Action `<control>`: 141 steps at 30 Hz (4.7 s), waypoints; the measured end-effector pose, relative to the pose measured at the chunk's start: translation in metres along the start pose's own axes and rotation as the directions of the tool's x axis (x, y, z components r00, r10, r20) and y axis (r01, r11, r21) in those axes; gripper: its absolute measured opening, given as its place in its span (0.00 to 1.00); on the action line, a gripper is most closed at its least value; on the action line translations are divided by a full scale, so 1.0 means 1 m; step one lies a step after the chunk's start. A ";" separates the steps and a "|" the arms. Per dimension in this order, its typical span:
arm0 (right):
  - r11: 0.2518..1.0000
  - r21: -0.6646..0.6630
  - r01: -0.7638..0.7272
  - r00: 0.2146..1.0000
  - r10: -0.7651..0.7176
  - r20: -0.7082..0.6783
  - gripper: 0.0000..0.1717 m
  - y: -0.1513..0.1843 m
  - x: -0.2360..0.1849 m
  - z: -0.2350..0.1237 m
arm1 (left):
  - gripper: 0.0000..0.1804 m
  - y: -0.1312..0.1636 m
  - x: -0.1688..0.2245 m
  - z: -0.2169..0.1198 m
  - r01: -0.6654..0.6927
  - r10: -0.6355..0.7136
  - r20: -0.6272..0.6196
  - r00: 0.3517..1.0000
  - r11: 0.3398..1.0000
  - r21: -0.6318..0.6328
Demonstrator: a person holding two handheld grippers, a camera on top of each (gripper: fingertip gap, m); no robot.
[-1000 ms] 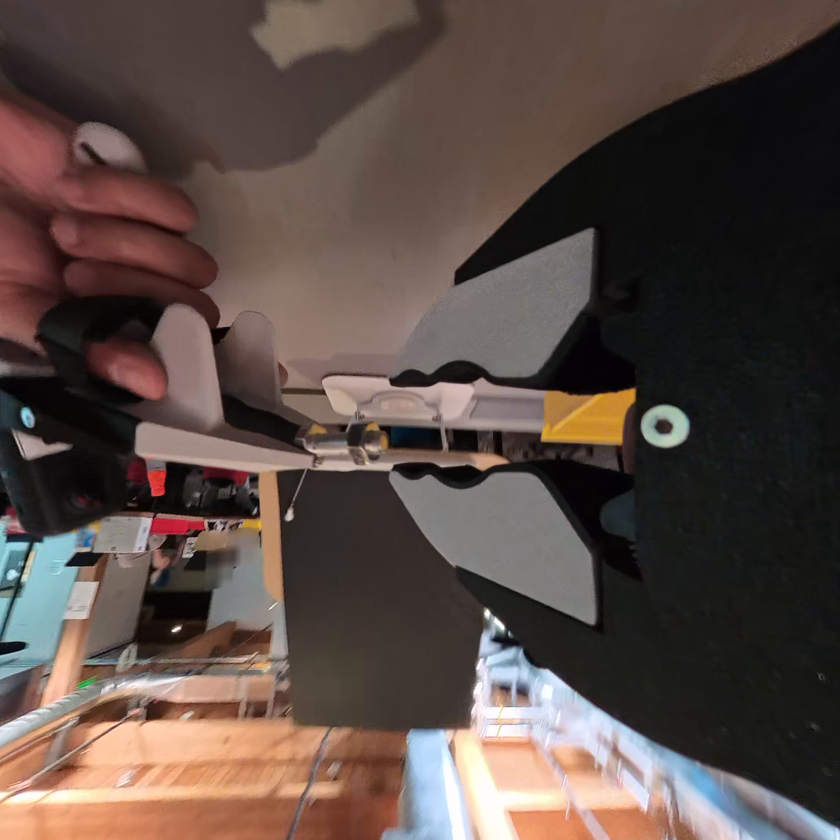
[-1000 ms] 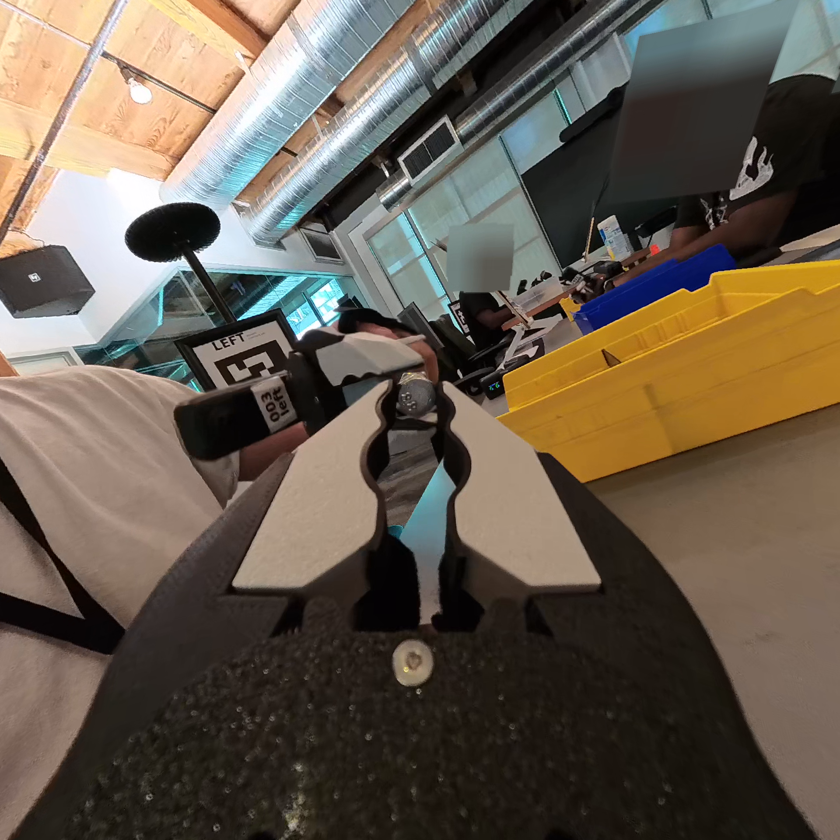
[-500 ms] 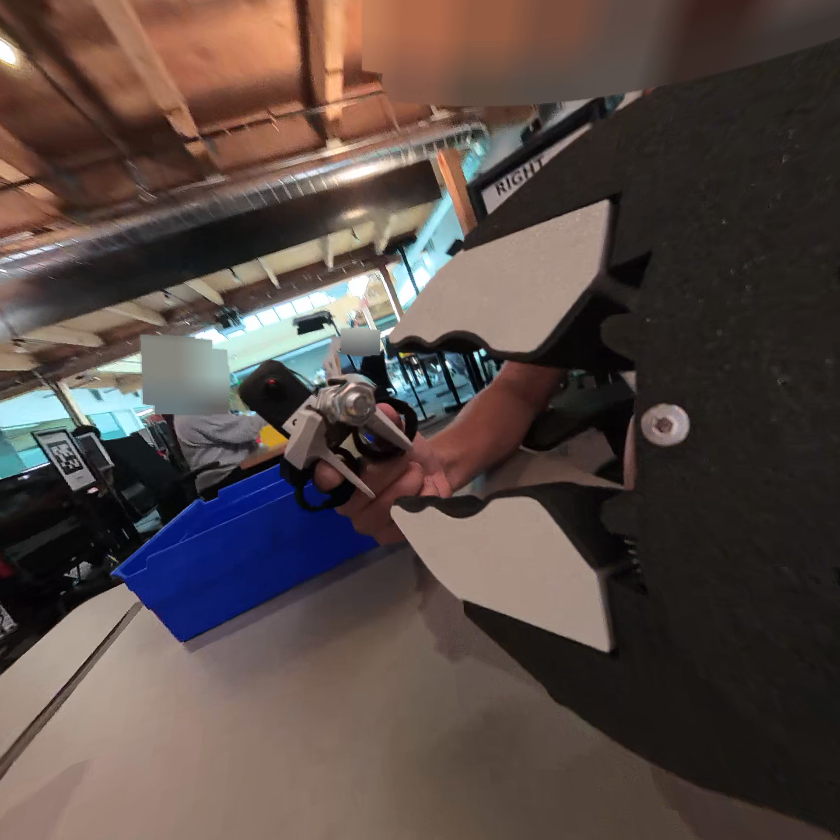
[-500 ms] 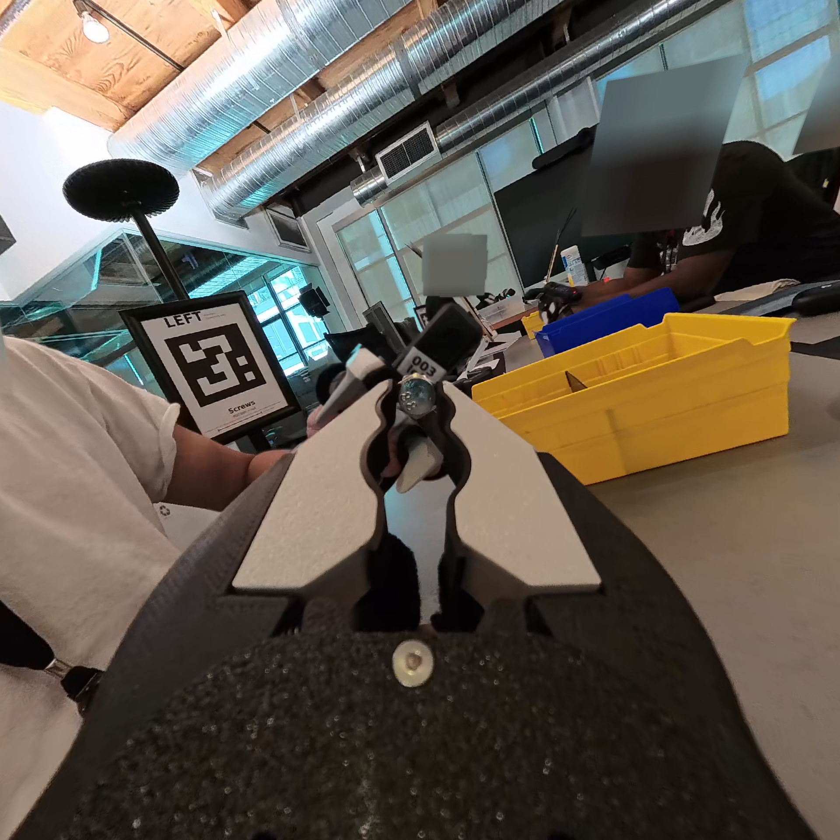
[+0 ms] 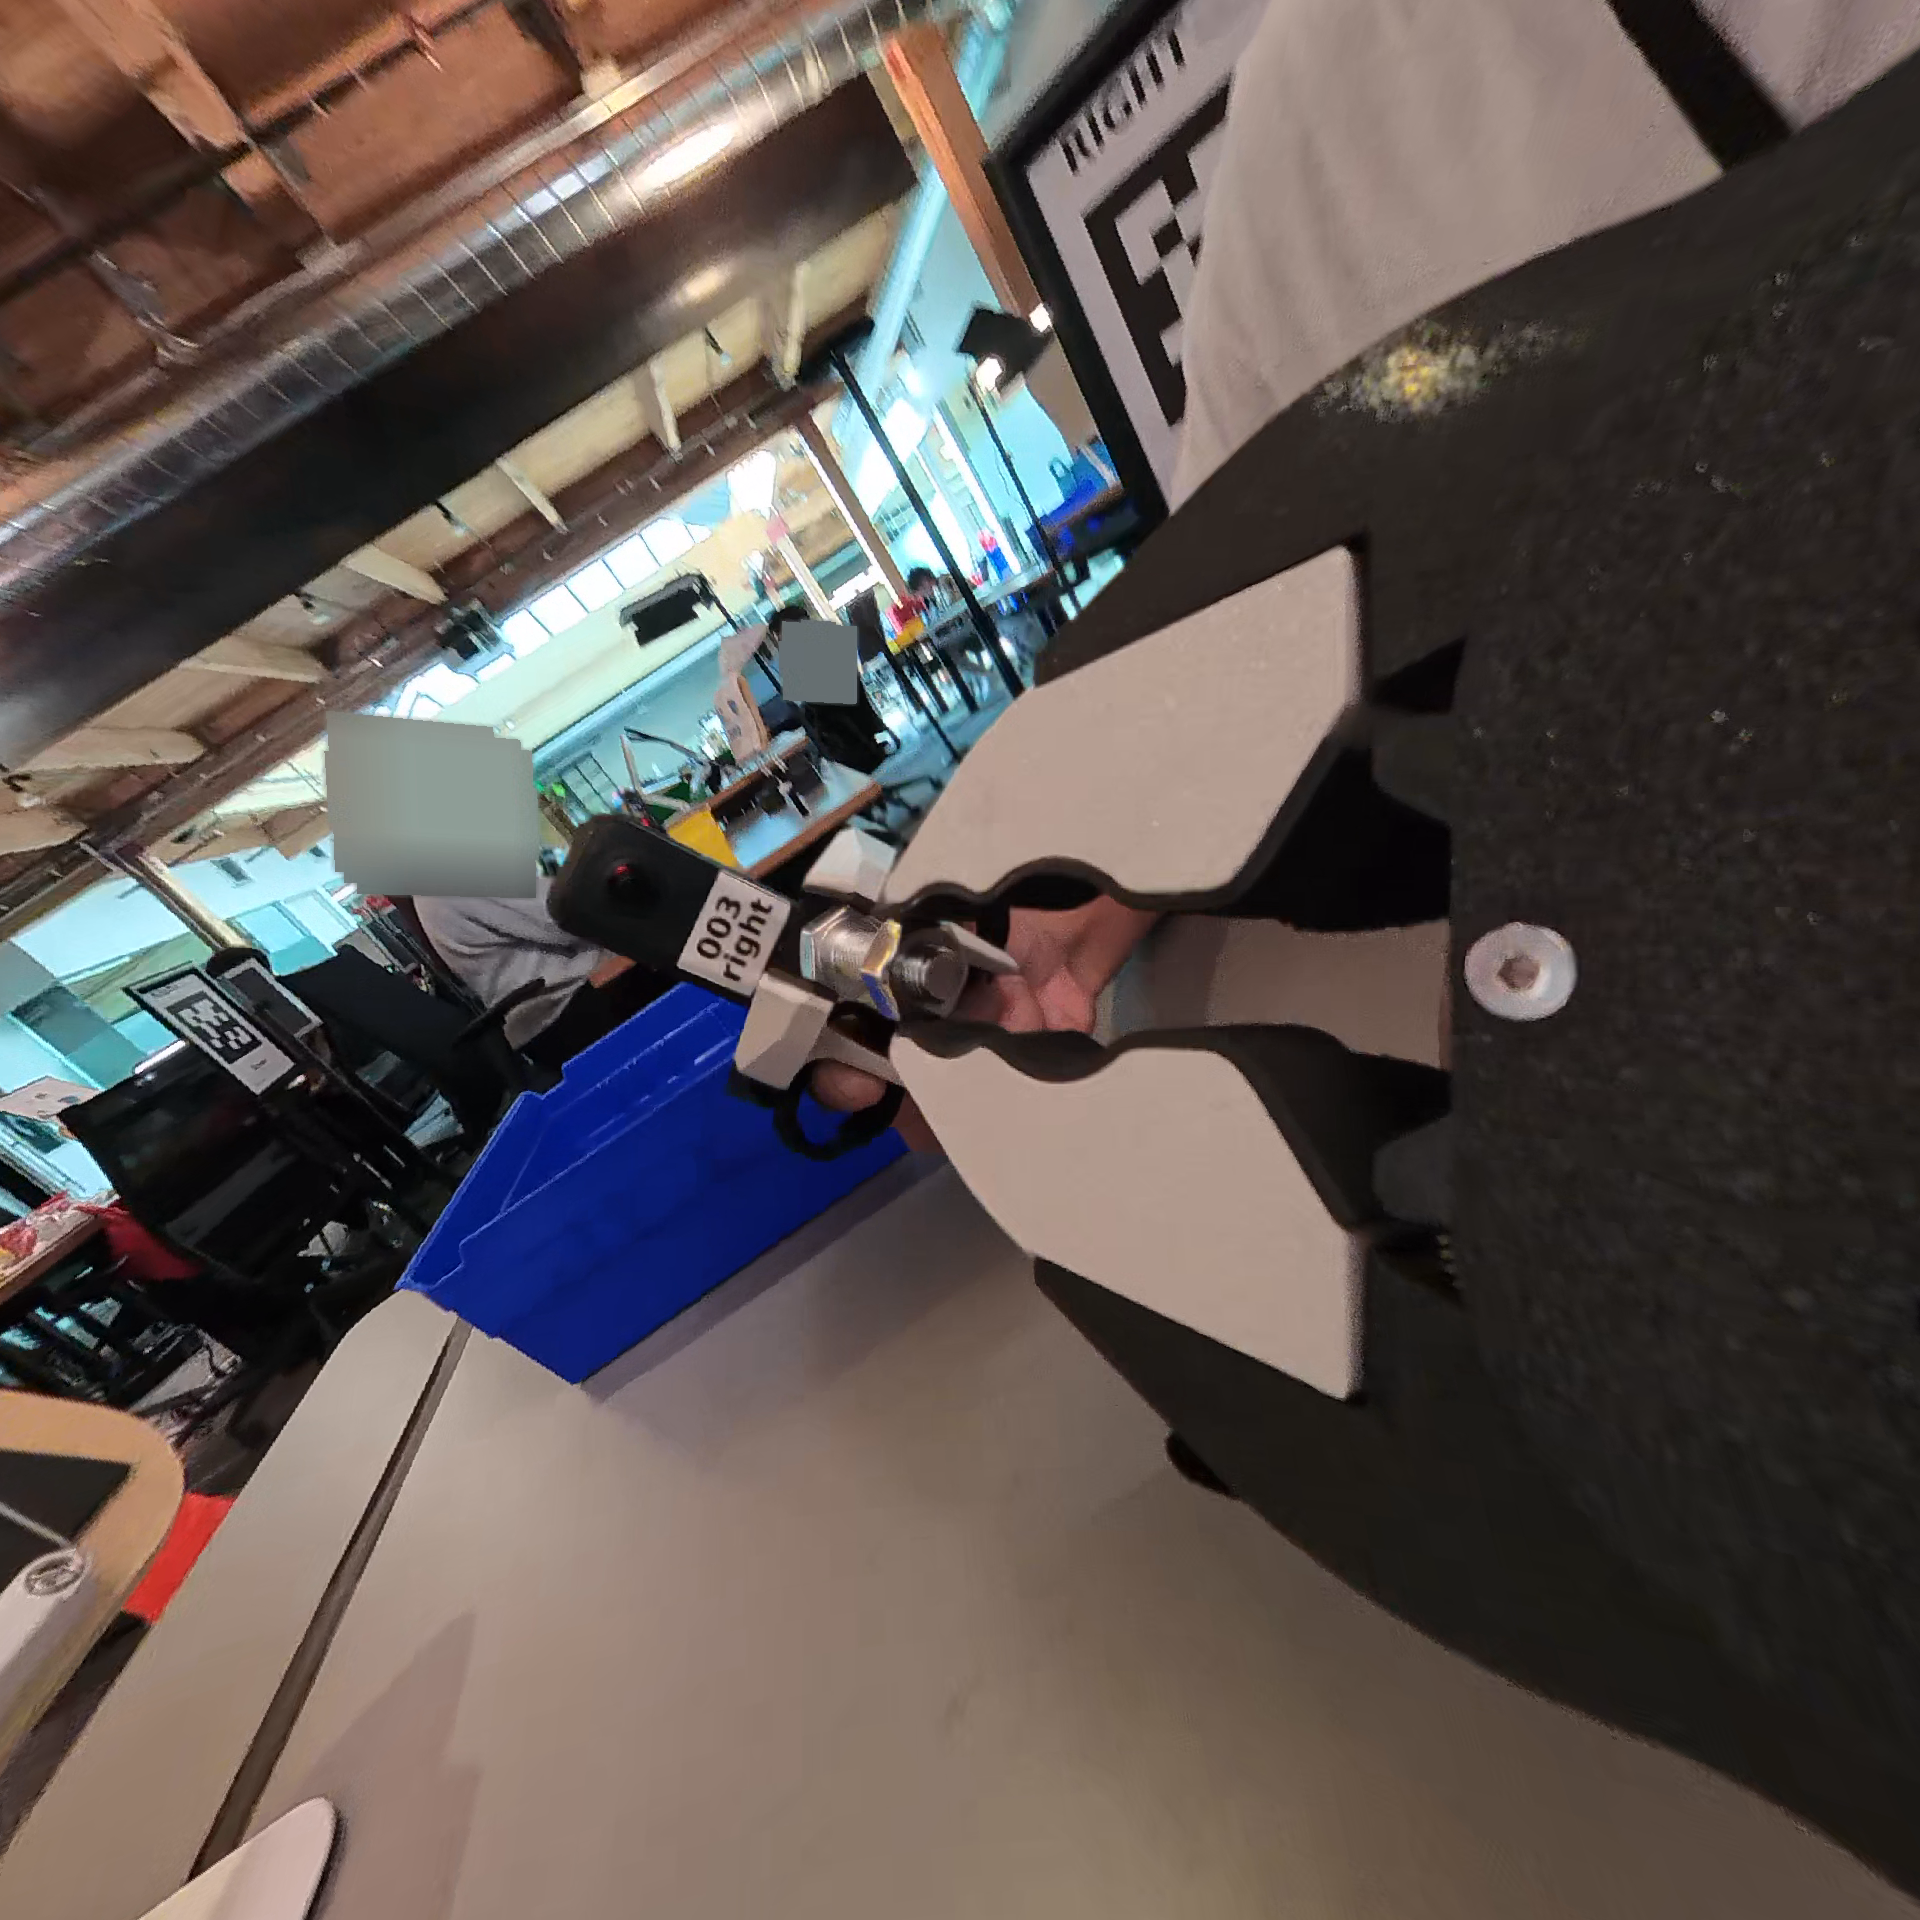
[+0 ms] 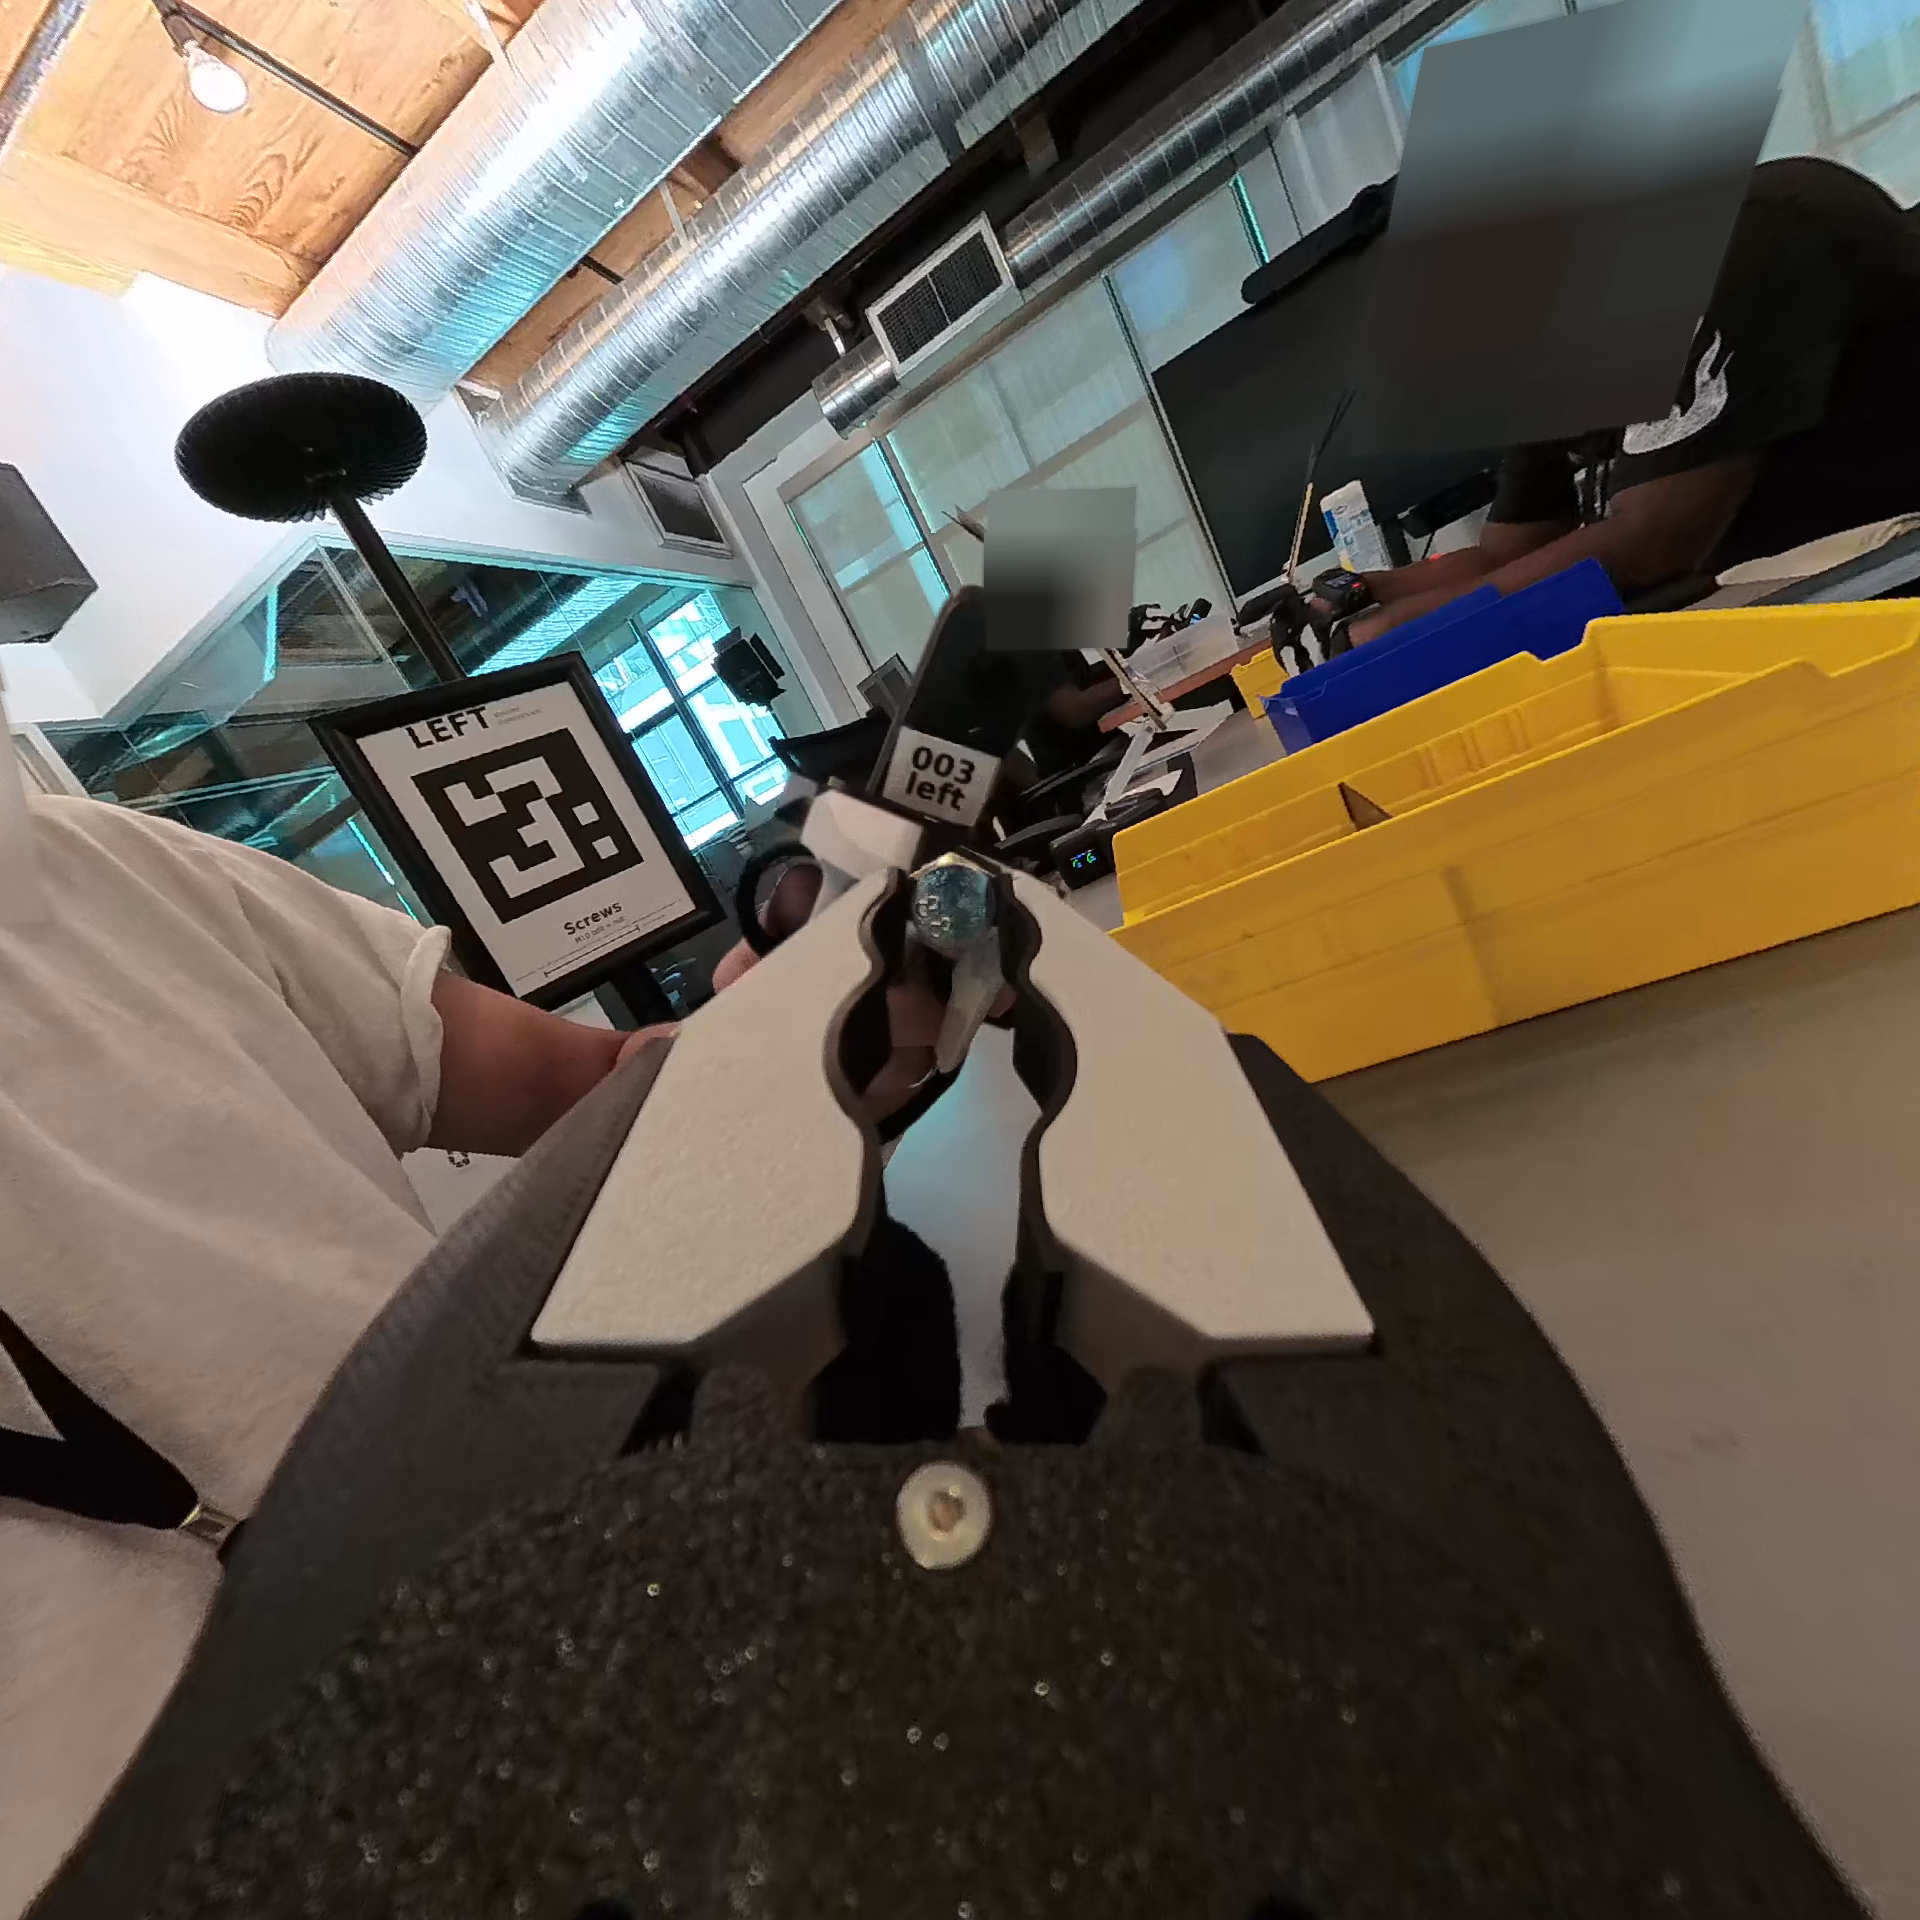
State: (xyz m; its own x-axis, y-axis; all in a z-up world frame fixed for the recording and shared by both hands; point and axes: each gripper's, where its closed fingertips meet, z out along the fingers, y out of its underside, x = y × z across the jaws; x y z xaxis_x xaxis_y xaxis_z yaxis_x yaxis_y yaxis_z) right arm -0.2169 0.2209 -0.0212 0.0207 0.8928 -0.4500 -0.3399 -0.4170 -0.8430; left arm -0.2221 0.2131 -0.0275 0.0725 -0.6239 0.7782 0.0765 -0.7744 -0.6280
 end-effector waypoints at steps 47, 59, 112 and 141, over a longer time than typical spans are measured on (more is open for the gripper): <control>0.992 -0.126 0.024 0.999 -0.030 -0.045 0.09 0.021 0.008 0.005 | 0.25 0.023 -0.015 -0.010 0.459 -0.449 -0.196 0.872 0.889 0.007; 0.992 -0.107 0.065 0.998 -0.065 0.004 0.10 0.018 -0.004 0.007 | 0.09 0.015 -0.005 -0.015 0.449 -0.433 -0.234 0.870 0.894 0.015; 0.975 -0.030 0.220 0.974 -0.218 0.064 0.09 -0.004 -0.036 0.006 | 0.10 0.008 0.033 -0.008 0.449 -0.443 -0.257 0.859 0.893 -0.036; 0.999 -0.023 -0.033 0.989 0.036 0.145 0.10 0.004 -0.027 0.006 | 0.22 0.004 0.023 -0.021 -0.910 0.933 0.356 0.045 0.186 -0.371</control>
State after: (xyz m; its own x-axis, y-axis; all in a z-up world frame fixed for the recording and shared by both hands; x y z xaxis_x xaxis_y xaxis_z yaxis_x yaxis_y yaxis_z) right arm -0.2251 0.1965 -0.0111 -0.1280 0.8925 -0.4324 -0.3187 -0.4499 -0.8343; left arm -0.2409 0.1937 -0.0119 0.4286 -0.7137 -0.5540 -0.4211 0.3847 -0.8214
